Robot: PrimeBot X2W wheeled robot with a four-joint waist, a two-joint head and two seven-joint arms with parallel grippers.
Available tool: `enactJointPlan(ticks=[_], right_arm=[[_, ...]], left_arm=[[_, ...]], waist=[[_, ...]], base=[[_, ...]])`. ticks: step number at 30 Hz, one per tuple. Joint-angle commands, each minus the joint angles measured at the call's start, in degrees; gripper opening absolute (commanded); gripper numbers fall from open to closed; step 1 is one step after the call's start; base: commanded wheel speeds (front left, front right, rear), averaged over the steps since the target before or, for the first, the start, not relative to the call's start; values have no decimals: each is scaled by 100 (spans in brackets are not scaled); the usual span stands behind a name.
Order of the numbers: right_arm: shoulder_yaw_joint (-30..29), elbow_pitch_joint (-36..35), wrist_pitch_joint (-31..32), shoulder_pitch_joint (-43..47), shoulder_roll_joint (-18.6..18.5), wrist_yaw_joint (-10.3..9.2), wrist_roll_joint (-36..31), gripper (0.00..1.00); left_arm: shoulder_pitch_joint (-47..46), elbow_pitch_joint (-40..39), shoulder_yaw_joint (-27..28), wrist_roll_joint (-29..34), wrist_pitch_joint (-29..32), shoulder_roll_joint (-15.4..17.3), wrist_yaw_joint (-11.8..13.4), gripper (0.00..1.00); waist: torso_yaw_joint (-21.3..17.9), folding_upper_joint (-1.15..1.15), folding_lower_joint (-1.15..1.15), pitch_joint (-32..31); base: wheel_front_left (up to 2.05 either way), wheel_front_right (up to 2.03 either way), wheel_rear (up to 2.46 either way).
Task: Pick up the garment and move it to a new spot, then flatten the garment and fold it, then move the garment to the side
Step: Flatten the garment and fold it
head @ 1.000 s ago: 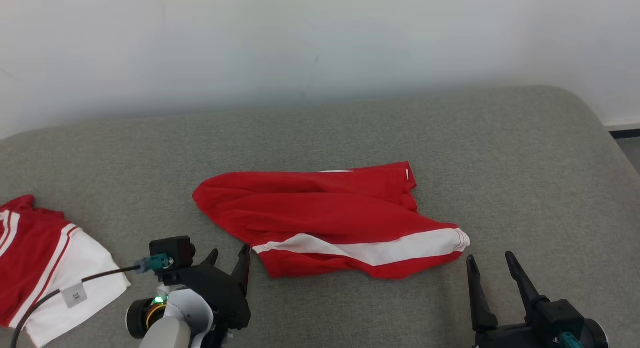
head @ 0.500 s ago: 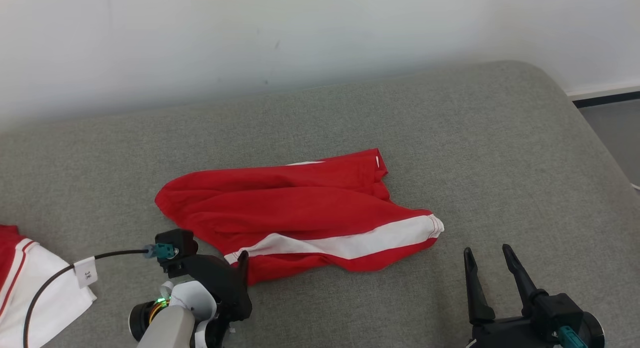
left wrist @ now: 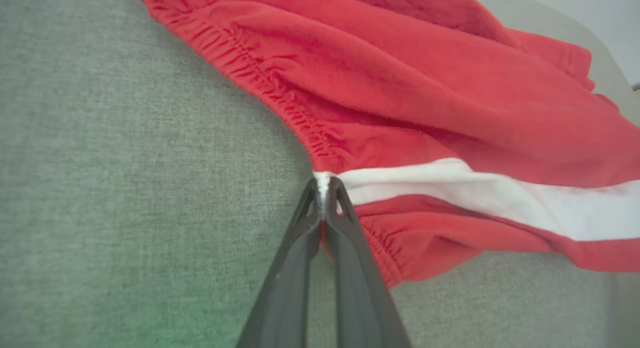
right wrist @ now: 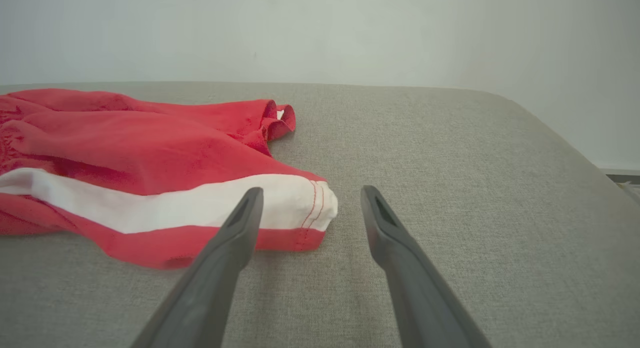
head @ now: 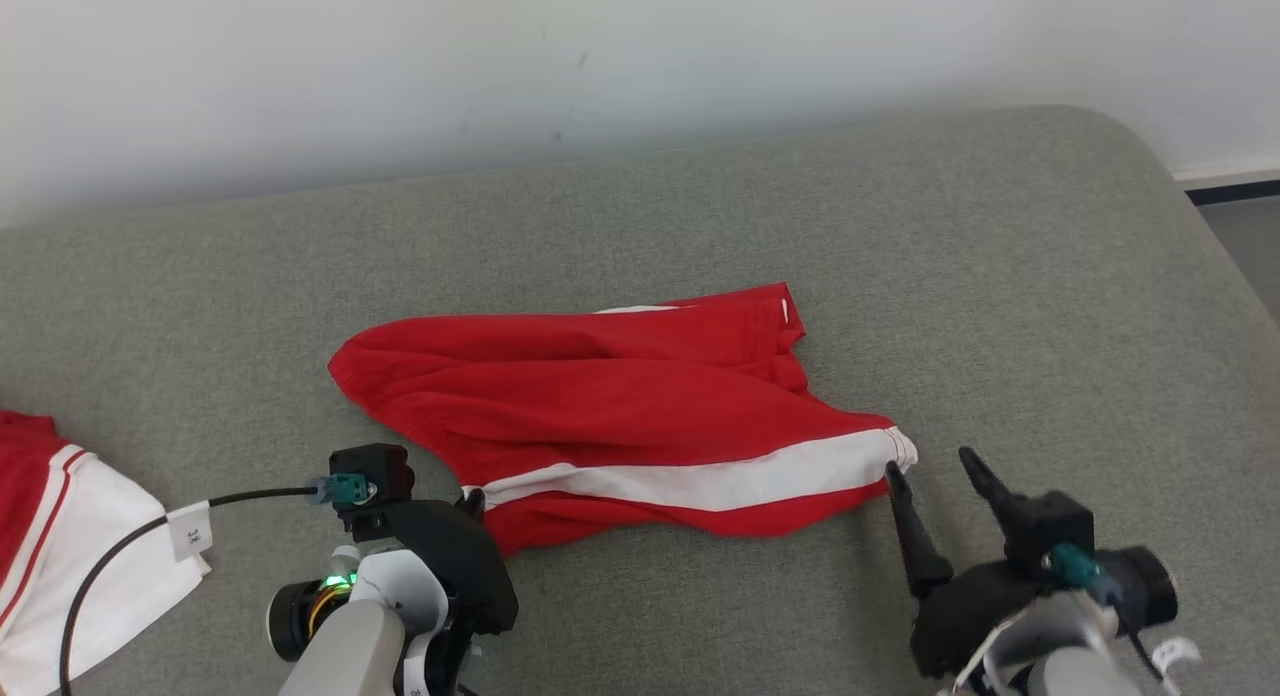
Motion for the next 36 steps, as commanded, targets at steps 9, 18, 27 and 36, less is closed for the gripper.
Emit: enactJointPlan(ticks=[9, 18, 27, 36], right_arm=[[326, 350, 1918, -857, -821, -13, 437, 100], [554, 484, 2505, -931, -929, -13, 911, 100], [716, 442, 2549, -879, -911, -13, 1015, 0], [589, 62, 2211, -969, -868, -13, 1320, 0]], left_arm=[[207, -261, -221, -45, -181, -21, 36, 0], [181, -304, -372, -112, -276, -36, 87, 0], [161, -307, -398, -150, -367, -15, 74, 0], [-5, -589, -239, -240, -885, 4, -40, 0]], waist=[[342, 0, -1, 279], [460, 0, -1, 321], [404, 0, -1, 321], [406, 0, -1, 267]], base=[[0, 0, 0], [0, 0, 0], [0, 0, 0], [0, 0, 0]])
